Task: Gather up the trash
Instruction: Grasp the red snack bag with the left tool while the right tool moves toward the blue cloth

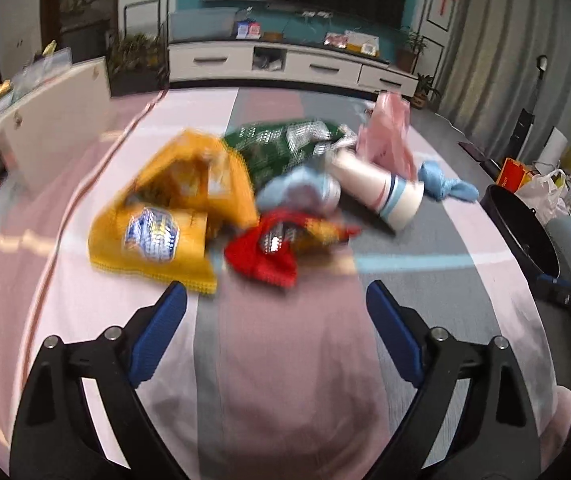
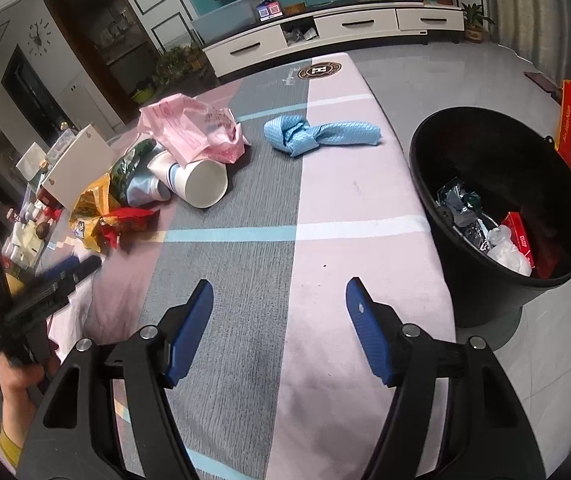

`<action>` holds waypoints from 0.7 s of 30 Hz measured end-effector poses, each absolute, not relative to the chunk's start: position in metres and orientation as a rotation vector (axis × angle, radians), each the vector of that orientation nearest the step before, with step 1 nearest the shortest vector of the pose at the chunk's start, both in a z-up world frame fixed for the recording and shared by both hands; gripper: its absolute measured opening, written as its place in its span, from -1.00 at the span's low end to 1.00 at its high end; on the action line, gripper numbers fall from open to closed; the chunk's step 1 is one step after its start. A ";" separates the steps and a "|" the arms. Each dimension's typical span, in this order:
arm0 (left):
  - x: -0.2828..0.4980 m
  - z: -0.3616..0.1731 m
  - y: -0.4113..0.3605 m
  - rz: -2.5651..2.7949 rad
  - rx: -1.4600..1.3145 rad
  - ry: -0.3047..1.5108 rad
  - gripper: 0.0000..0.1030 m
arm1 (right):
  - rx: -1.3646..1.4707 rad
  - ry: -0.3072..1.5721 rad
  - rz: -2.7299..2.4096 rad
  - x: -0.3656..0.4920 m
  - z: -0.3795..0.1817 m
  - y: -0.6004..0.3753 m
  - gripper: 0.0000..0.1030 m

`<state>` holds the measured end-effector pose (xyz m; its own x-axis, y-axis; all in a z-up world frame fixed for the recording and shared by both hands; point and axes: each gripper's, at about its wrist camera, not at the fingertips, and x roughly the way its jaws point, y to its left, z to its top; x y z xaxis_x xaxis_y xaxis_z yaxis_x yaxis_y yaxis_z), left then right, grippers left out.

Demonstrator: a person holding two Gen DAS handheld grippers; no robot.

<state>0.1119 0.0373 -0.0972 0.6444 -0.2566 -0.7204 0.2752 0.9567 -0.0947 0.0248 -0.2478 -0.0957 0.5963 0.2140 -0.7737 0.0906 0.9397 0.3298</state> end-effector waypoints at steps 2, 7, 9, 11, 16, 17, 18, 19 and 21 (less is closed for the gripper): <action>0.123 -0.095 0.030 -0.316 0.069 0.805 0.67 | 0.357 0.938 0.074 0.027 -0.098 -0.247 0.32; 0.142 -0.106 0.014 -0.325 0.212 0.832 0.25 | 0.366 0.945 0.064 0.030 -0.102 -0.253 0.32; 0.149 -0.111 0.011 -0.325 0.245 0.847 0.19 | 0.375 0.949 0.056 0.031 -0.104 -0.255 0.32; 0.152 -0.116 0.008 -0.336 0.253 0.864 0.01 | 0.382 0.951 0.054 0.032 -0.105 -0.257 0.32; 0.151 -0.123 0.013 -0.367 0.221 0.901 -0.33 | 0.382 0.952 0.053 0.034 -0.106 -0.258 0.32; 0.150 -0.122 0.015 -0.373 0.203 0.905 -0.34 | 0.385 0.953 0.053 0.034 -0.107 -0.258 0.32; 0.148 -0.120 0.019 -0.382 0.172 0.908 -0.36 | 0.389 0.954 0.054 0.035 -0.107 -0.259 0.32; 0.146 -0.119 0.022 -0.387 0.142 0.914 -0.36 | 0.392 0.955 0.056 0.036 -0.108 -0.259 0.32; 0.139 -0.114 0.031 -0.413 0.044 0.928 -0.38 | 0.391 0.951 0.054 0.037 -0.109 -0.259 0.32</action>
<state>0.1390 0.0314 -0.1143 0.5272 -0.3265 -0.7845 0.3643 0.9209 -0.1385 0.0374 -0.2595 -0.1091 0.5853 0.2150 -0.7818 0.1247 0.9289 0.3488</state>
